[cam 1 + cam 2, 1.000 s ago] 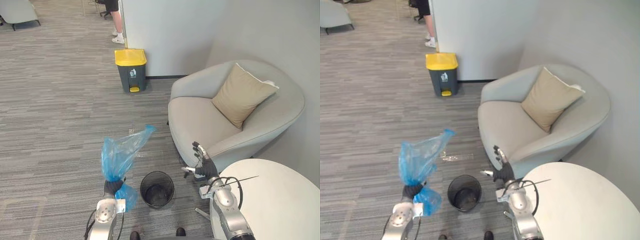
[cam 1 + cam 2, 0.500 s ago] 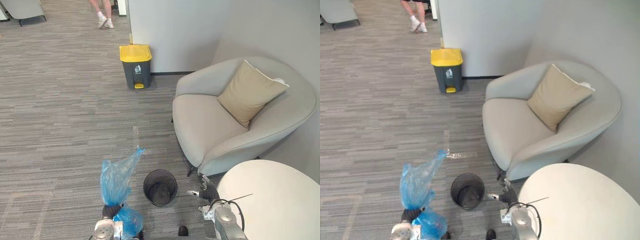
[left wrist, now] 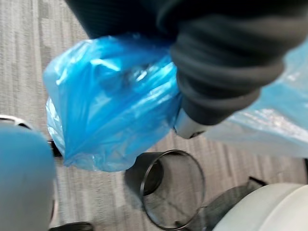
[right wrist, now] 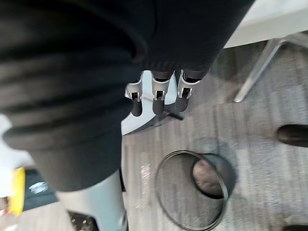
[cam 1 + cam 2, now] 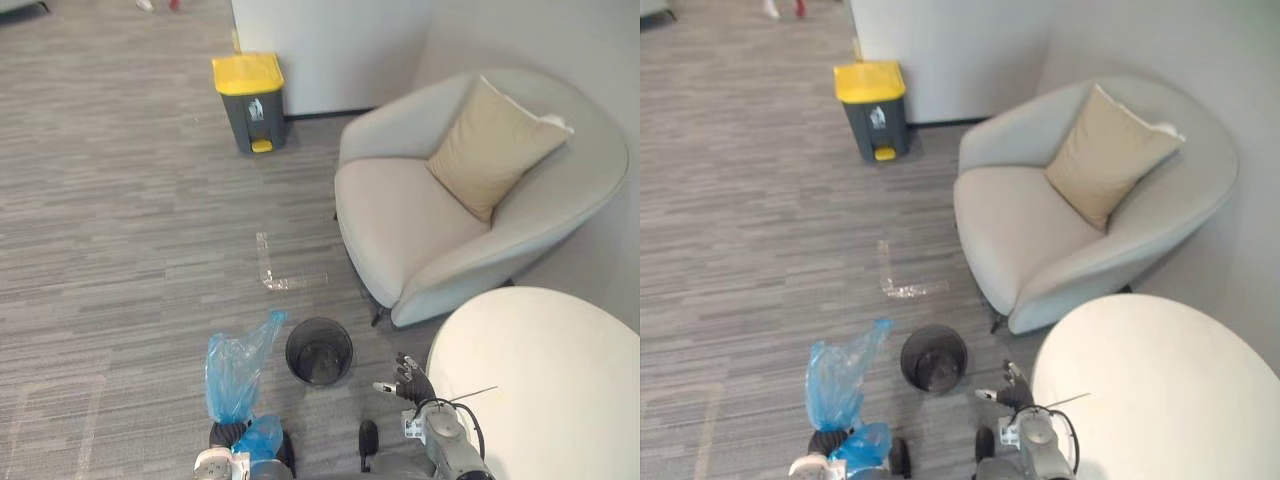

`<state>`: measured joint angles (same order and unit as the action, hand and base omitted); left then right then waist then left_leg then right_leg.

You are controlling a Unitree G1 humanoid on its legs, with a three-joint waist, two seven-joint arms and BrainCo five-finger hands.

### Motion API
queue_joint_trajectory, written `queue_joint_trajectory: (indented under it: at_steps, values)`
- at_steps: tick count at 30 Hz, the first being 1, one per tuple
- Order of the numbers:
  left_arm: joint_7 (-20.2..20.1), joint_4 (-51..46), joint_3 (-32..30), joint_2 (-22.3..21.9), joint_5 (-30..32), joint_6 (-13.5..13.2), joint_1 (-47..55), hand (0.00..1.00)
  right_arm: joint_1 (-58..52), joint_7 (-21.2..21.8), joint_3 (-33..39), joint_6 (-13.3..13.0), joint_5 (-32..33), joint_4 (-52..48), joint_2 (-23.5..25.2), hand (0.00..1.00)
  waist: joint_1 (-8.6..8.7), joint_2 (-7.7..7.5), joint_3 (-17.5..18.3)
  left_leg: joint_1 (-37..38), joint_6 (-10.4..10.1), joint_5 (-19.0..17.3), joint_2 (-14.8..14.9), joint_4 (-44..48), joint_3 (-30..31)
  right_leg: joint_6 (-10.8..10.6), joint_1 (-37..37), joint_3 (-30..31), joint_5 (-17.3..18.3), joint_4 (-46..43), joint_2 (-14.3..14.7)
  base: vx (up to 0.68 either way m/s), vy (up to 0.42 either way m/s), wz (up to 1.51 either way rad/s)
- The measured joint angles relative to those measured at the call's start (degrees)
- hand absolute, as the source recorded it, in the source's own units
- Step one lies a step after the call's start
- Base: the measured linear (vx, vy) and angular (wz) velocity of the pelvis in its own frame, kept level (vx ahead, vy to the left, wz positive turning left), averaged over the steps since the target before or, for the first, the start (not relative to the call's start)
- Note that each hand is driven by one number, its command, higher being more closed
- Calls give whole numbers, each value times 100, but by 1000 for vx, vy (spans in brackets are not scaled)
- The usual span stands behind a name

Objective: Gather rubbish on tea table into small bin, then transfer packed bag to large trash can.

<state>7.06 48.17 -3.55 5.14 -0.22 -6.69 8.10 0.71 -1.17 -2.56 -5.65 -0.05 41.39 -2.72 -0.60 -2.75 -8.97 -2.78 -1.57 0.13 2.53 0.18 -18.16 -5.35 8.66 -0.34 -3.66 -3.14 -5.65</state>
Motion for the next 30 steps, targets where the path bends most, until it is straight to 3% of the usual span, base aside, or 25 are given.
queue_joint_trajectory:
  at_steps: [1,2,3,4,6,8,9,10,12,14,16,17,18,19,20,21,23,24,25,26,28,30]
  values:
    - [0,-32,3,-33,0,1,-100,100,42,-26,-70,2,-2,-9,-5,0,2,57,-34,-337,117,-153,129,567,-31,-208,230,-32,-237,-229,-6,-67,41,-21]
    - [-1,-51,-7,-61,0,-9,-127,100,58,-36,-73,4,-3,-21,-21,0,4,118,-70,-381,167,-198,219,645,-41,-222,243,-99,-156,-370,1,-88,55,0]
    - [1,-58,-37,-93,0,-20,-224,100,45,-75,-77,19,-3,-31,-4,0,15,150,-114,-416,229,-272,255,748,-3,-5,448,-435,521,-1628,-80,-86,37,44]
    - [4,-126,-31,-76,0,-17,-248,100,17,-107,-100,27,-7,-35,46,0,10,157,-133,-418,263,-302,249,877,89,35,471,-578,1064,-2684,-164,-62,1,56]
    - [7,-241,-29,-39,1,-16,-216,100,36,-110,-245,17,-9,-100,73,0,-75,41,-93,-560,265,-303,222,1091,240,-189,208,-563,1479,-3448,-158,-75,-94,57]
    - [11,-318,-38,-33,2,-16,-201,100,22,-117,-276,-16,-10,-206,95,0,-192,-86,-42,-850,257,-297,180,1344,302,-309,-122,-539,1859,-3320,-155,-108,-119,34]
    - [15,-330,-51,-75,-1,-14,-200,100,123,-129,-272,-29,-9,-204,86,0,-308,-143,-30,-1025,201,-253,191,1529,300,-217,-262,-507,2043,-2769,-103,-168,-129,-15]
    - [24,-352,-107,-178,-9,-12,-140,100,231,-154,-274,-34,-6,-204,45,0,-396,-74,-19,-1162,103,-162,242,1486,288,-46,-353,-495,2143,-2215,19,-185,-122,-25]
    - [42,-390,-143,-299,-44,-14,-178,100,373,-244,-235,-38,3,-188,20,0,-412,215,-140,-1346,23,143,321,1281,421,408,-558,-568,2020,-1427,251,-241,-101,-1]
    - [43,-408,-26,-398,-61,-22,-156,100,243,-331,-191,-32,3,-182,4,0,-381,381,-225,-1300,-51,508,390,897,559,501,-581,-761,1861,-1268,388,-333,-98,39]
    - [47,-415,37,-387,-108,-20,-153,100,118,-377,-191,-11,0,-182,15,0,-374,414,-238,-1283,-125,779,408,628,691,581,-524,-928,1810,-1289,444,-223,-78,37]
    - [46,-420,62,-384,-111,-19,-146,100,88,-392,-190,8,0,-183,29,0,-371,420,-236,-1287,-259,853,420,481,773,660,-436,-1050,1759,-1298,443,-229,-5,41]
    - [44,-452,66,-371,-108,-19,-177,100,88,-409,-133,27,1,-191,49,0,-325,376,-267,-1440,-390,699,448,792,751,741,-350,-1251,1696,-1329,344,-260,6,48]
    - [42,-495,69,-369,-108,-20,-182,100,80,-416,-51,32,1,-199,56,0,-292,342,-284,-1516,-256,461,416,1240,704,760,-323,-1384,1665,-1346,229,-200,49,48]
    - [42,-500,74,-370,-108,-20,-189,100,69,-421,-16,33,1,-212,54,0,-273,327,-291,-1531,-183,317,404,1462,666,740,-322,-1426,1650,-1346,171,-109,100,58]
    - [43,-483,183,-385,-106,-17,-210,100,-10,-453,85,33,1,-260,-7,0,-232,315,-287,-1490,-27,-284,466,2234,425,666,-329,-1626,1551,-1322,-27,-98,123,56]
    - [34,-479,304,-395,-104,-16,-221,100,-90,-455,151,31,0,-307,-30,0,-220,364,-234,-1475,-72,-605,628,2517,244,605,-249,-1781,1487,-1308,-107,-83,187,73]
    - [28,-397,386,-390,-102,-10,-323,100,-137,-457,224,35,1,-270,-19,0,-150,481,-201,-1407,-15,-962,932,2711,-159,490,-229,-2115,1418,-1325,-226,-73,238,90]
    - [33,-366,410,-377,-100,-10,-344,100,-143,-458,233,38,1,-240,-9,0,-134,483,-199,-1386,-42,-1026,982,2687,-277,451,-236,-2197,1404,-1330,-254,-72,289,109]
    - [31,-313,461,-345,-94,-5,-384,100,-154,-456,262,40,2,-213,-12,0,-109,488,-202,-1387,-59,-1090,937,2512,-373,316,-282,-2329,1395,-1291,-279,-54,237,78]
    - [30,-205,572,-137,-19,49,-392,100,-188,-449,304,54,3,-157,156,0,-122,193,-129,-1233,104,-724,298,1692,-252,44,-309,-2378,1276,-932,-556,-70,234,78]
    - [30,-183,696,-52,19,84,-373,100,-110,-457,368,43,2,13,148,0,-82,174,-113,-1150,225,-637,26,1453,-100,-23,-460,-2402,1197,-802,-685,-45,204,64]
